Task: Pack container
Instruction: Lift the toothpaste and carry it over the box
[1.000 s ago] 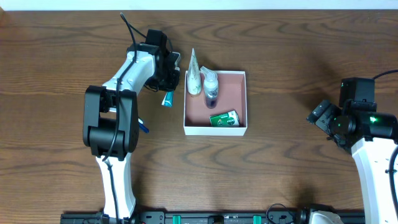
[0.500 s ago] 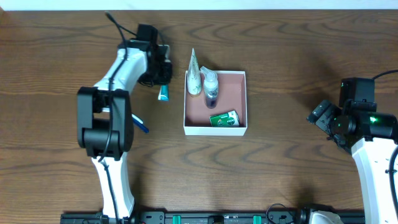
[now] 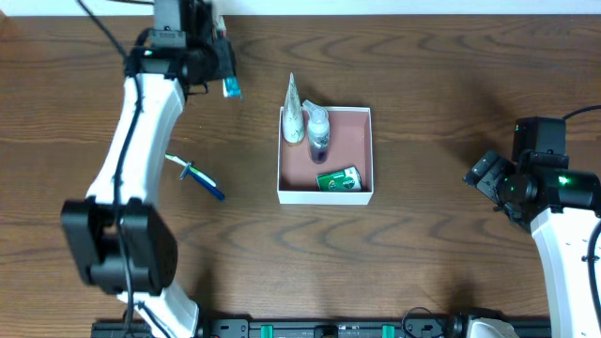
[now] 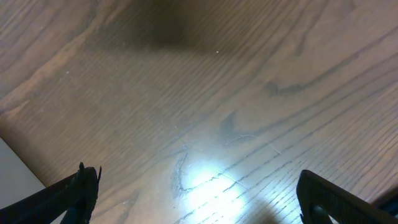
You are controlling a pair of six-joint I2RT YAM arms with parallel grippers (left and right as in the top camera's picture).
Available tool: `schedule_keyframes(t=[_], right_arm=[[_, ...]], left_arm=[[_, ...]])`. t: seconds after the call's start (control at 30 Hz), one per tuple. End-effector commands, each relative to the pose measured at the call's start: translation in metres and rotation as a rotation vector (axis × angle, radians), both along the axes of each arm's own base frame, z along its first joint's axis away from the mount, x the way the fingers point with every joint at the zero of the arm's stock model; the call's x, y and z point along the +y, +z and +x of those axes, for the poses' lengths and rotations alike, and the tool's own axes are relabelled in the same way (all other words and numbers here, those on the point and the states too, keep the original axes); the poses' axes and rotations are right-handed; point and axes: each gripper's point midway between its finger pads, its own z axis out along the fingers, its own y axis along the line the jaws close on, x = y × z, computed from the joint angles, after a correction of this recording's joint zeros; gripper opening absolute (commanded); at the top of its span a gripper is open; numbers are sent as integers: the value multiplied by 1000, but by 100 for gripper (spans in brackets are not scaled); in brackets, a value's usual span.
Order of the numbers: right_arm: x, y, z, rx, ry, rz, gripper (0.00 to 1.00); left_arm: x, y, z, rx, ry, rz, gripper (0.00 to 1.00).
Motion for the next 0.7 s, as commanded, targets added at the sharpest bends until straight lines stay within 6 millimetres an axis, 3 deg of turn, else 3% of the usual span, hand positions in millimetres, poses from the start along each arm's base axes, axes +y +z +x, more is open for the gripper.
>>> schedule_keyframes(t=[0.0,0.1,0.43,0.67], right_arm=[[-3,2,1,-7,-24,0,99],[-3,2,1,-7,-24,0,99],[-3,2,1,-7,-24,0,99],[-3,2,1,-7,-24,0,99]], left_arm=[[-7,30,-2,-42,47,-71,12],[-23,36,-6,-42,30,-111,12],[-107,48,-22,-66,-124,-165,13],[-131,61,-33,-81,-164,-184,11]])
